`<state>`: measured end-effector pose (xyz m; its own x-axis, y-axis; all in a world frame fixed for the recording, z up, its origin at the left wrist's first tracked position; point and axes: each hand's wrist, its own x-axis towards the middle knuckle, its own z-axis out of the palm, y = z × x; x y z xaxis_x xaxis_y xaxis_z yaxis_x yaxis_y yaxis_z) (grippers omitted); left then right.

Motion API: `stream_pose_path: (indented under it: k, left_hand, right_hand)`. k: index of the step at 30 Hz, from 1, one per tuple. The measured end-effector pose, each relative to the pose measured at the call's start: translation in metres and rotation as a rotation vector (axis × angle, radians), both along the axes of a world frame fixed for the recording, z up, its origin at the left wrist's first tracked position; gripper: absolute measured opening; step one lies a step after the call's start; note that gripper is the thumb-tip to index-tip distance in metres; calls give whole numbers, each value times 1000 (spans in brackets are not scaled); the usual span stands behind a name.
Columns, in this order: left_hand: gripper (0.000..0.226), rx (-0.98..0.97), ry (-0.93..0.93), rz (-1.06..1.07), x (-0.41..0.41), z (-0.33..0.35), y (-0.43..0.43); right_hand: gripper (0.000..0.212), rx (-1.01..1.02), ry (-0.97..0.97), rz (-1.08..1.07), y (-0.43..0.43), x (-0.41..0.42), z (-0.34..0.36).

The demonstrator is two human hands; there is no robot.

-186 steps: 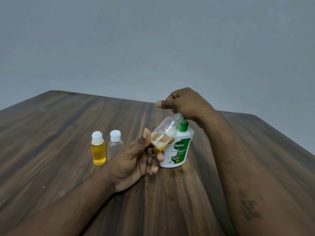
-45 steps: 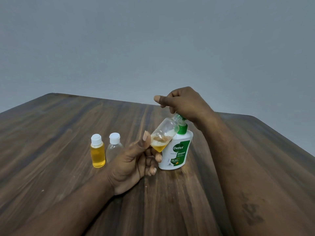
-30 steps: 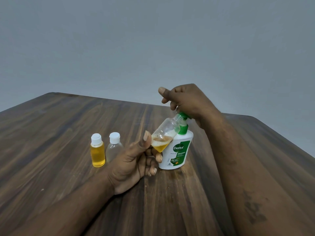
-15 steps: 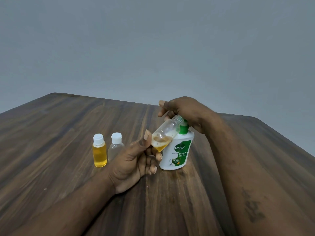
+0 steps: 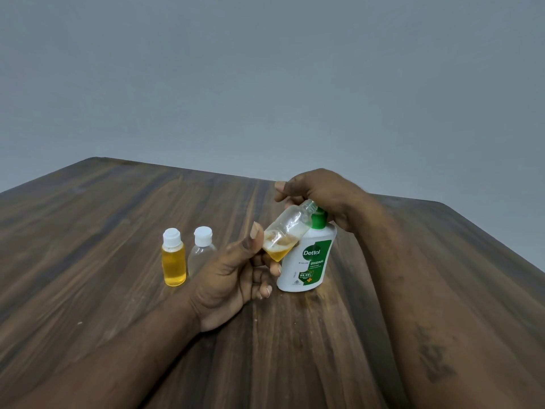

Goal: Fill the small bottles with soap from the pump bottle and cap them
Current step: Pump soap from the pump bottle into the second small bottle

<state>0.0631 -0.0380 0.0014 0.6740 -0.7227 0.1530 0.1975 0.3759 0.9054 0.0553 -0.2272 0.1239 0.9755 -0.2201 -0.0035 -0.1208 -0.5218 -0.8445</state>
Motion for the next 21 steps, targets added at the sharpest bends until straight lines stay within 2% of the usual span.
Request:
stream_pose_path:
  k: [4, 8, 13, 18, 21]
  left_hand:
    - [127, -1, -8, -1, 0, 3, 0]
    - [121, -8, 3, -25, 0, 2, 0]
    - [118, -38, 17, -51, -1, 3, -2]
    - [112, -36, -12, -45, -2, 6, -1]
    - [110, -13, -12, -42, -2, 6, 1]
  right_hand:
    - [30, -5, -27, 12, -2, -2, 5]
    - [42, -91, -129, 38, 0, -5, 14]
    - [51, -23, -260, -107, -7, -3, 15]
    - [36, -14, -18, -87, -8, 3, 4]
    - [30, -21, 15, -94, -7, 3, 3]
